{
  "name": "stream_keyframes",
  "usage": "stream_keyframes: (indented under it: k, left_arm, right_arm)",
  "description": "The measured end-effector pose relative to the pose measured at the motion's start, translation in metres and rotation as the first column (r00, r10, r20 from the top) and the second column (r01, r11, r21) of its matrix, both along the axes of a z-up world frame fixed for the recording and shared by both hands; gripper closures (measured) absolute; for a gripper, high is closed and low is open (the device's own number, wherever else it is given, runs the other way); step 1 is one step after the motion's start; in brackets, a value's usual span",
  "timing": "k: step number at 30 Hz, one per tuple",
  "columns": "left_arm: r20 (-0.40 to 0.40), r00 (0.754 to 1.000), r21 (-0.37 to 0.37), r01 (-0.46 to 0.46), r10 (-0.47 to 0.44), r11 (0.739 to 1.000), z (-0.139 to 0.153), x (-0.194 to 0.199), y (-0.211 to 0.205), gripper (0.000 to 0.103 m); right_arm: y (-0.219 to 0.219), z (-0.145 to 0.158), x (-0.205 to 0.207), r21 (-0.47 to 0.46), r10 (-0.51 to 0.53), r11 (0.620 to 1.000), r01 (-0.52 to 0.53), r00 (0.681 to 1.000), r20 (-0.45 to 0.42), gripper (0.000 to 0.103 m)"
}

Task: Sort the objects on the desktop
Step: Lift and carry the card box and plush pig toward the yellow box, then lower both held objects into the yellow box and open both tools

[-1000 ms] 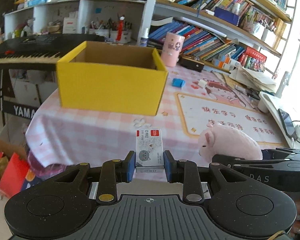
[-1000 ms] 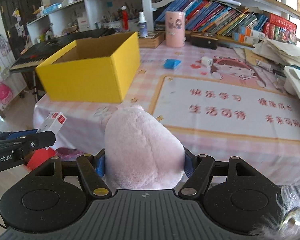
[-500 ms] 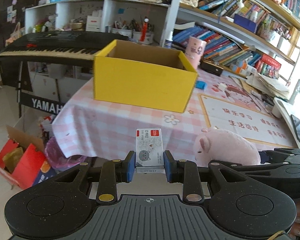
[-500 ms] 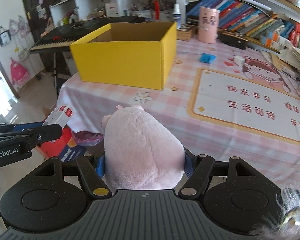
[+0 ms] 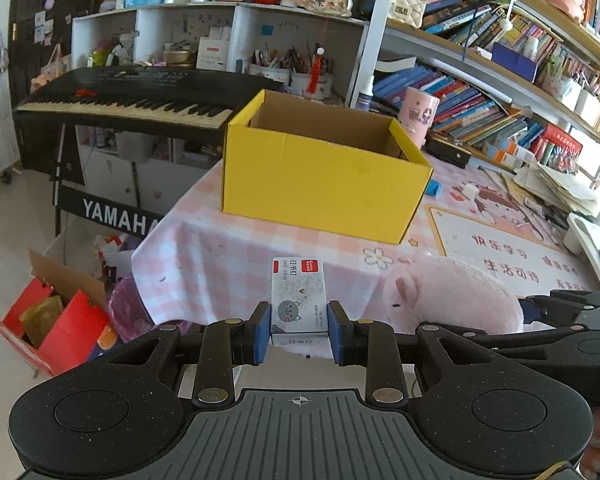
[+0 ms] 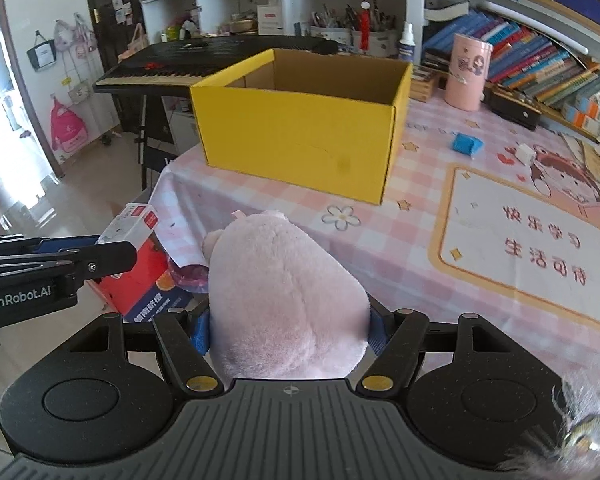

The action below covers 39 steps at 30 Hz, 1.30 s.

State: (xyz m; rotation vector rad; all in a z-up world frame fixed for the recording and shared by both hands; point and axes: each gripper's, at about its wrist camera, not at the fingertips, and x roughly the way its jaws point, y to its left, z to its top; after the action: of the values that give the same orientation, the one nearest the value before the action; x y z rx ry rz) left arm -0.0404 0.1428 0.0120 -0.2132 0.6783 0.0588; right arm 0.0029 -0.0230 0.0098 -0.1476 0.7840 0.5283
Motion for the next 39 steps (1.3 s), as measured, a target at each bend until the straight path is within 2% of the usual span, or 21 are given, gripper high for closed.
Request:
stream_keyframes:
  k: [6, 11, 17, 23, 28, 33, 39]
  left_arm:
    - [0.022, 1.000, -0.004, -0.001, 0.001, 1.000, 0.007, 0.021, 0.002, 0.075]
    - [0.059, 0.998, 0.012, -0.020, 0.019, 1.000, 0.020, 0.042, 0.005, 0.075]
    - [0.124, 0.992, 0.054, -0.031, 0.024, 0.998, 0.041, 0.084, 0.010, 0.075]
    - [0.157, 0.987, 0.095, -0.038, 0.022, 0.995, 0.052, 0.141, 0.008, 0.075]
    - [0.136, 0.991, 0.120, -0.035, 0.018, 0.992, 0.046, 0.184, -0.001, 0.075]
    - [0.065, 0.998, 0.130, -0.018, 0.010, 0.991, 0.026, 0.226, -0.010, 0.075]
    - [-0.049, 0.999, 0.091, 0.012, -0.008, 0.996, -0.004, 0.265, -0.019, 0.075]
  right_arm:
    - [0.006, 0.011, 0.015, 0.001, 0.016, 1.000, -0.016, 0.999, 0.035, 0.036]
    - [0.004, 0.026, 0.040, 0.040, 0.001, 0.999, -0.004, 0.997, 0.076, 0.036]
    - [0.002, 0.055, 0.087, 0.115, -0.013, 0.993, -0.002, 0.991, 0.134, 0.036]
    - [0.010, 0.079, 0.147, 0.143, 0.001, 0.989, -0.029, 0.982, 0.190, 0.036]
    - [0.017, 0.085, 0.195, 0.138, 0.025, 0.989, -0.054, 0.978, 0.205, 0.036]
    - [0.028, 0.079, 0.243, 0.103, 0.059, 0.991, -0.081, 0.979, 0.197, 0.036]
    - [0.055, 0.055, 0.301, 0.032, 0.136, 0.990, -0.140, 0.986, 0.102, 0.035]
